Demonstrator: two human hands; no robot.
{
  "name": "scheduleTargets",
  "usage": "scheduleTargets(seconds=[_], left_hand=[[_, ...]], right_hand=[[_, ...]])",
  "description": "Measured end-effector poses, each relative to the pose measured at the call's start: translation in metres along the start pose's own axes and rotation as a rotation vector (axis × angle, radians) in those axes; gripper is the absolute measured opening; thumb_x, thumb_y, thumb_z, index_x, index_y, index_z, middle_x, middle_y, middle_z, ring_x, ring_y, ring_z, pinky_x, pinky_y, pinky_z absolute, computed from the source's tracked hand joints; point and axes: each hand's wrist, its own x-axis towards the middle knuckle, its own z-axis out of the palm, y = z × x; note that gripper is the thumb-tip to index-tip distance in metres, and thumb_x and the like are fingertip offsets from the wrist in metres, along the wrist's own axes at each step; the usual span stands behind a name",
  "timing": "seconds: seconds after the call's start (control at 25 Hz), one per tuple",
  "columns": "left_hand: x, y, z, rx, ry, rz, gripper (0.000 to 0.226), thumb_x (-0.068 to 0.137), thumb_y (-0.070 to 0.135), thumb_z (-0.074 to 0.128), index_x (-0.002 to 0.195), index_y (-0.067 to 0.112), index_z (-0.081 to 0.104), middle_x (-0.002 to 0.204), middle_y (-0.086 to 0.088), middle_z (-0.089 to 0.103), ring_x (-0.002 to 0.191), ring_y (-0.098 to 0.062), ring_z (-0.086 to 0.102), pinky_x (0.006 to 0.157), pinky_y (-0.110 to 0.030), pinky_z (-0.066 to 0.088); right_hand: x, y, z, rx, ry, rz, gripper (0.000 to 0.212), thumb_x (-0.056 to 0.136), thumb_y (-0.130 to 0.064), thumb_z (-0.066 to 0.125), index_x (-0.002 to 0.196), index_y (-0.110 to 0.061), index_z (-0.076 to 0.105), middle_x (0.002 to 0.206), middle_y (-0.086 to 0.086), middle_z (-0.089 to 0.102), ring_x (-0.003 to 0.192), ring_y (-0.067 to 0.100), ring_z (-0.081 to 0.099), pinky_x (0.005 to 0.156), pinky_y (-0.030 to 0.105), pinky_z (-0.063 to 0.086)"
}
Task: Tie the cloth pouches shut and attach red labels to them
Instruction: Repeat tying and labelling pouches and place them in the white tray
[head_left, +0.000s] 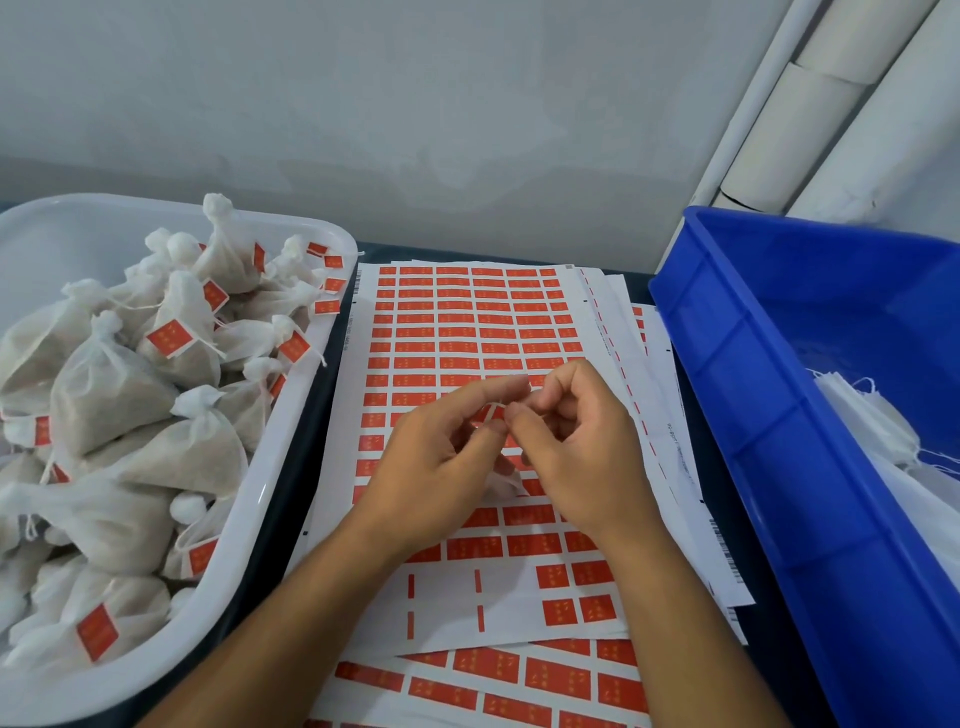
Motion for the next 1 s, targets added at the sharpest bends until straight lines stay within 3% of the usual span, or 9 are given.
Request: scheduleTargets(seconds=[0.2,0.4,0.64,0.88,1.0], left_hand=[[-0.0001,0.0029,0.0009,0.006,0.027,-0.016,0.048,0.105,0.016,0.054,0.14,0.048,0.047,0.109,0.029,0.069,0.092,0.0,0.073,0.067,-0.013,0.057],[0.0,0.0022,0.0005,0.024,0.038,-0.016,0.058,0.103,0.016,0.057,0.148,0.046,0.037,0.1,0.026,0.071,0.084,-0.005,0.074,0.064,-0.015,0.057],[0.0001,0.003,-0.0012,-0.005,0.02,0.001,0.058,0.103,0.014,0.058,0.149,0.043,0.038,0.1,0.021,0.073,0.083,-0.01,0.075,0.068,-0.018,0.059],[-0.0002,0.002,-0.0014,-0.026,0.01,-0.007,0.061,0.102,0.011,0.06,0.148,0.045,0.039,0.104,0.021,0.072,0.084,-0.01,0.074,0.067,-0.018,0.058],[0.0,0.0034,0.0001,-0.025,0.023,-0.012,0.057,0.1,0.024,0.062,0.146,0.048,0.038,0.109,0.023,0.07,0.086,-0.008,0.074,0.064,-0.018,0.058]], right_hand=[[-0.0003,-0.0015,0.0014,-0.051,-0.015,0.004,0.021,0.092,-0.031,0.074,0.1,-0.037,0.055,0.092,-0.023,0.068,0.087,0.001,0.07,0.067,0.017,0.06],[0.0015,-0.0015,0.0002,-0.08,-0.063,0.038,0.025,0.094,-0.043,0.069,0.115,-0.048,0.056,0.097,-0.032,0.065,0.099,-0.014,0.06,0.066,0.001,0.049],[0.0019,-0.0028,-0.003,-0.082,-0.126,0.002,0.022,0.096,-0.042,0.065,0.115,-0.053,0.059,0.115,-0.024,0.063,0.108,-0.008,0.056,0.081,0.003,0.049],[0.0006,-0.0049,-0.0027,-0.116,-0.087,-0.059,0.02,0.096,-0.032,0.07,0.1,-0.05,0.063,0.102,-0.025,0.058,0.103,-0.004,0.056,0.081,0.006,0.049],[0.0013,-0.0031,-0.0012,-0.09,-0.06,-0.041,0.016,0.097,-0.029,0.07,0.097,-0.043,0.062,0.101,-0.023,0.062,0.101,0.0,0.059,0.078,0.009,0.052]])
